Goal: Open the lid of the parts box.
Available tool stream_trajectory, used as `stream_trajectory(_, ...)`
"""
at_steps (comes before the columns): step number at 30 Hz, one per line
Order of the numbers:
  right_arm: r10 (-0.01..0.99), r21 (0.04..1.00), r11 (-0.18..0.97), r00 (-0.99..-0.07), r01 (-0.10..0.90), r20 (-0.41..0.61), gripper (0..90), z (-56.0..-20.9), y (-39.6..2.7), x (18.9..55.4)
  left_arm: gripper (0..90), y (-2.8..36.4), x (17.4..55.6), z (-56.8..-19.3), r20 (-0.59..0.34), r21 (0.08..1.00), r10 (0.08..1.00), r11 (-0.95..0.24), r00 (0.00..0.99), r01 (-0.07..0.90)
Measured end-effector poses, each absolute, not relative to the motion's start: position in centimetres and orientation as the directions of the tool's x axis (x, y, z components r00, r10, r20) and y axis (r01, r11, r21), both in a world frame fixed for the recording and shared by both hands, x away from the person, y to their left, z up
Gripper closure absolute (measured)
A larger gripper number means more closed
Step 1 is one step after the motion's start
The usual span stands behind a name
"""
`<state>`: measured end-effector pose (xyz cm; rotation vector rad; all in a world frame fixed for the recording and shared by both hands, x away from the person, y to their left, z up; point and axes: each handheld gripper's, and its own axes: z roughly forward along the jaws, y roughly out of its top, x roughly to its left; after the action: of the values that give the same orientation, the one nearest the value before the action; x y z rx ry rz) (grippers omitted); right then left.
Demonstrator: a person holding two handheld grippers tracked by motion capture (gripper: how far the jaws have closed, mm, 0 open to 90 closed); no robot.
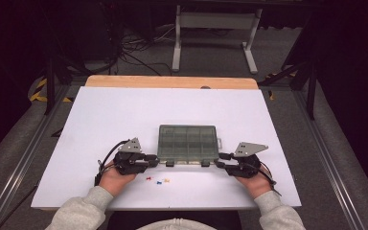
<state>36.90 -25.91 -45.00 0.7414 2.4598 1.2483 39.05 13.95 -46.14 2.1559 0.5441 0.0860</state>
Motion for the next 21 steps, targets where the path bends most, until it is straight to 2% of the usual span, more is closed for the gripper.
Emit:
stream_trajectory(2,0.561,0.81,0.495,-0.827,0.314,-0.022,62.7,-44.99,-25.91,36.9,74.1,13.79,38.87,-46.04,-0.106,0.782,0.415,-0.526,0.904,0.333)
stream_trajectory(10,0.559,0.81,0.496,-0.829,0.314,-0.021,63.5,-44.97,-25.93,36.89,71.9,14.22,38.92,-45.92,-0.124,0.795,0.424,-0.498,0.897,0.345)
stream_trajectory(12,0.559,0.81,0.495,-0.829,0.314,-0.019,63.6,-44.97,-25.95,36.9,71.3,14.25,38.83,-45.8,-0.105,0.804,0.424,-0.496,0.899,0.328)
stream_trajectory(21,0.56,0.809,0.496,-0.828,0.315,-0.021,64.0,-44.95,-25.94,36.89,73.6,14.05,38.65,-45.86,-0.073,0.797,0.421,-0.52,0.904,0.306)
